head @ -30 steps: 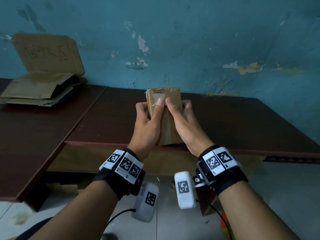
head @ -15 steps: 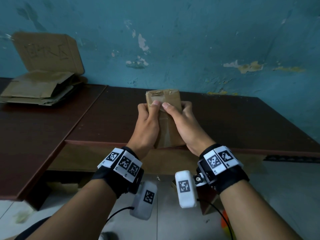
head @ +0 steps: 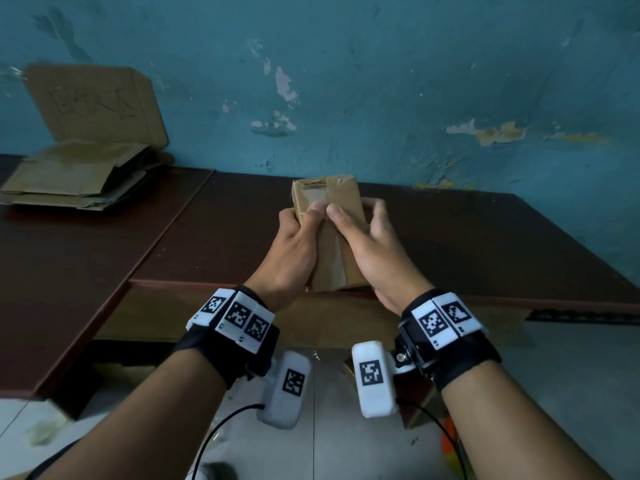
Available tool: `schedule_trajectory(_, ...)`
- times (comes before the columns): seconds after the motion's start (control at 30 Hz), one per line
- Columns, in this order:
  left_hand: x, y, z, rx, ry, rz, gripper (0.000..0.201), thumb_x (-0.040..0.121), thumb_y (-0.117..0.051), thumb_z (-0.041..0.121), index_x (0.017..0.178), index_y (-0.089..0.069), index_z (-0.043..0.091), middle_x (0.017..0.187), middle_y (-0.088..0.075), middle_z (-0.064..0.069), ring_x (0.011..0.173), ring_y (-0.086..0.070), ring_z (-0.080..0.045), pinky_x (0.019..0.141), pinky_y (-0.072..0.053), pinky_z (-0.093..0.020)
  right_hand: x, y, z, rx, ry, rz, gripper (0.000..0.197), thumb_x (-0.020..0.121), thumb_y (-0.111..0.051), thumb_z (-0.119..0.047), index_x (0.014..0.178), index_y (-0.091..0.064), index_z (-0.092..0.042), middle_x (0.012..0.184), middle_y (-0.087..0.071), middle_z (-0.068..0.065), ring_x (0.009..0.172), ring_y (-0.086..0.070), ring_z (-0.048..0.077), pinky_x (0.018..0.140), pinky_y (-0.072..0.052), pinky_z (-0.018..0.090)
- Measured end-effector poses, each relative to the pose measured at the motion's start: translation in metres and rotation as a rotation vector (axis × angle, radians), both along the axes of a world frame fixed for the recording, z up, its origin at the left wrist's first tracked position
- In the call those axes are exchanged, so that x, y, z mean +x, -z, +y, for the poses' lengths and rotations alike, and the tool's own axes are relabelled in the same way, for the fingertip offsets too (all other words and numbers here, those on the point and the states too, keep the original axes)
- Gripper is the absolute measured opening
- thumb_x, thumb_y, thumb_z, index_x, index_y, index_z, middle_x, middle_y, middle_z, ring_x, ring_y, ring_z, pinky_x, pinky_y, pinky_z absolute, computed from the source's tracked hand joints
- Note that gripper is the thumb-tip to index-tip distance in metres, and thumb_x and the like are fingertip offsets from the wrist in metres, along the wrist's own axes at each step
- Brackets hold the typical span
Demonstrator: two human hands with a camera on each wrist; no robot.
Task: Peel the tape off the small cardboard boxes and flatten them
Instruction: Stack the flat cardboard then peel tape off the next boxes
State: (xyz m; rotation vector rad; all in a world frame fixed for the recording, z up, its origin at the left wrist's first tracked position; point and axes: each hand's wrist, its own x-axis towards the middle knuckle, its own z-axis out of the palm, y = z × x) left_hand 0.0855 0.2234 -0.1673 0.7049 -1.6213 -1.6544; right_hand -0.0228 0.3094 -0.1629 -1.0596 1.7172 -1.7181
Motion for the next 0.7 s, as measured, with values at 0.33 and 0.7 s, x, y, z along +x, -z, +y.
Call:
schedule_trajectory(0.33,0.006,0.0,-0.003,-0.055,0.035,-0.015,0.046,0.117,-0.037,0.039,0.15,-0.046,0.009,0.136,-0.041,-0.005,0.102,-0.062,0.009,0.074,-0.059,-0.011,0.008,0.005,-0.006,0.046,0.1,0.095,0.047,0.105,-0.064,-0.058,0.142,-0.062,-0.03,0.126,-0.075,-0.011,0.114,-0.072,0.004,0.1,-0.061,0.036)
schedule_trajectory(0.7,0.007,0.006,-0.008,0.118,0.087,0.017,0.032,0.117,-0.041,0.006,0.149,-0.045,0.012,0.132,-0.027,-0.008,0.122,-0.037,-0.014,0.082,-0.039,0.009,0.003,0.009,-0.005,0.028,0.024,-0.018,0.051,0.108,-0.066,-0.042,0.146,-0.043,-0.016,0.119,-0.072,-0.004,0.101,-0.075,-0.004,0.091,-0.062,0.027)
